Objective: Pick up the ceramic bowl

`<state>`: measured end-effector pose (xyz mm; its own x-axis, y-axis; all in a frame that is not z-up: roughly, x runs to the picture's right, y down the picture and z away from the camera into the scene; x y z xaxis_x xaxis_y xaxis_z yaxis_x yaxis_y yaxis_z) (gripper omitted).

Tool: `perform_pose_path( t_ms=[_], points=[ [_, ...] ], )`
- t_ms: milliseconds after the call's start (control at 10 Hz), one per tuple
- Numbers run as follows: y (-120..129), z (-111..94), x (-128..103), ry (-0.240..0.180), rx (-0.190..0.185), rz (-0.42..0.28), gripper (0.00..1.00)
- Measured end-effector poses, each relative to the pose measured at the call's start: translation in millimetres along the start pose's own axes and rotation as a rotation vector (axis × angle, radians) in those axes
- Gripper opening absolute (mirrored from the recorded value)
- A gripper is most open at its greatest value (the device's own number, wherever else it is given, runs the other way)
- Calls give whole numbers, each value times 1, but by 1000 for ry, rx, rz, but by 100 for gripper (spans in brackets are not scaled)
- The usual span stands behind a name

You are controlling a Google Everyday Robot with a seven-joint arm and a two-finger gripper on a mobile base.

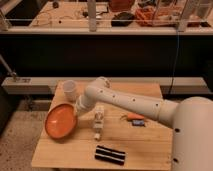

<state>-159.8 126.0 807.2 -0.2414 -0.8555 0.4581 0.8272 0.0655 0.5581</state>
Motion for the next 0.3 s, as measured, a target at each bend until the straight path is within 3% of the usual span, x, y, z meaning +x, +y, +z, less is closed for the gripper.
perform_pose_path(
  t_ms=[300],
  points=[
    [7,-9,-4,0,-3,-8,0]
  ],
)
